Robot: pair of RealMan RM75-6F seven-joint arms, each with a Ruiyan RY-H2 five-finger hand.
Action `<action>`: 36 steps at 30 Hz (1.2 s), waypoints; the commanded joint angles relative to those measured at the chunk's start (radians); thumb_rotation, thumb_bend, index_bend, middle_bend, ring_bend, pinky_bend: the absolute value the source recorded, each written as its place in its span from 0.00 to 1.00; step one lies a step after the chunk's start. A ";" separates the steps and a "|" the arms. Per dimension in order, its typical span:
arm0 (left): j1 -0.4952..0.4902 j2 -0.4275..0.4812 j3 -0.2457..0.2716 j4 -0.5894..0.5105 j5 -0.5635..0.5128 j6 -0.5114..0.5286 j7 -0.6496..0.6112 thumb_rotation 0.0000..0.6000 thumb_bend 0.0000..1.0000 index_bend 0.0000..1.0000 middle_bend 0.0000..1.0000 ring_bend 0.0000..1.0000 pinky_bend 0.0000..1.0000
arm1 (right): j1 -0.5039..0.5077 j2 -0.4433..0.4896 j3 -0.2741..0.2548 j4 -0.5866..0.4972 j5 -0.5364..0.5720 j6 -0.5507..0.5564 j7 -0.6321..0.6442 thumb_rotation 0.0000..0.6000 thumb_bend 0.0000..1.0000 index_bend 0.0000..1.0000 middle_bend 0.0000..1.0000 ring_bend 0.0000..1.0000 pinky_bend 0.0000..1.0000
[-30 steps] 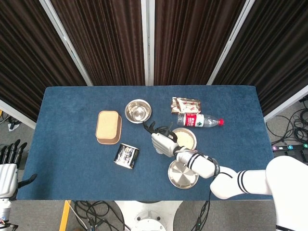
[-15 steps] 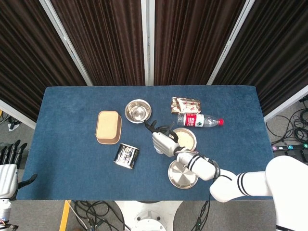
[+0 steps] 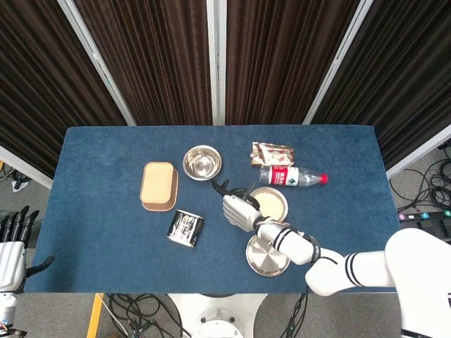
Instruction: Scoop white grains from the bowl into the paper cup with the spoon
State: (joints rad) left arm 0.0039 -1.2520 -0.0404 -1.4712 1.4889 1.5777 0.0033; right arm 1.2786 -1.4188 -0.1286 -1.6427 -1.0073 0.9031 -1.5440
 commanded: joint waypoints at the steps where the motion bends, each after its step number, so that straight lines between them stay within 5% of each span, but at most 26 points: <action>1: -0.001 0.001 -0.001 0.000 0.000 0.000 0.001 1.00 0.00 0.11 0.06 0.01 0.01 | -0.025 0.023 0.020 -0.013 -0.013 0.035 0.073 1.00 0.33 0.61 0.59 0.25 0.00; 11: -0.003 0.010 -0.002 -0.012 0.004 -0.002 0.010 1.00 0.00 0.11 0.06 0.01 0.01 | -0.167 0.149 0.044 -0.121 -0.127 0.142 0.422 1.00 0.33 0.61 0.59 0.25 0.00; 19: -0.005 0.028 -0.001 -0.036 0.016 0.003 0.030 1.00 0.00 0.11 0.06 0.01 0.01 | -0.333 0.200 -0.023 -0.186 -0.316 0.160 0.883 1.00 0.33 0.61 0.59 0.25 0.00; 29: -0.001 0.032 0.003 -0.047 0.028 0.014 0.035 1.00 0.00 0.11 0.06 0.01 0.01 | -0.508 0.023 -0.088 0.071 -0.566 0.267 1.128 1.00 0.33 0.61 0.59 0.24 0.00; 36: 0.000 0.031 0.005 -0.042 0.033 0.017 0.028 1.00 0.00 0.11 0.06 0.01 0.01 | -0.595 -0.112 -0.076 0.277 -0.617 0.318 1.217 1.00 0.30 0.60 0.59 0.20 0.00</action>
State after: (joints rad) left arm 0.0040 -1.2211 -0.0352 -1.5138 1.5221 1.5945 0.0313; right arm 0.7294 -1.4708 -0.2075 -1.4385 -1.5881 1.1855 -0.3702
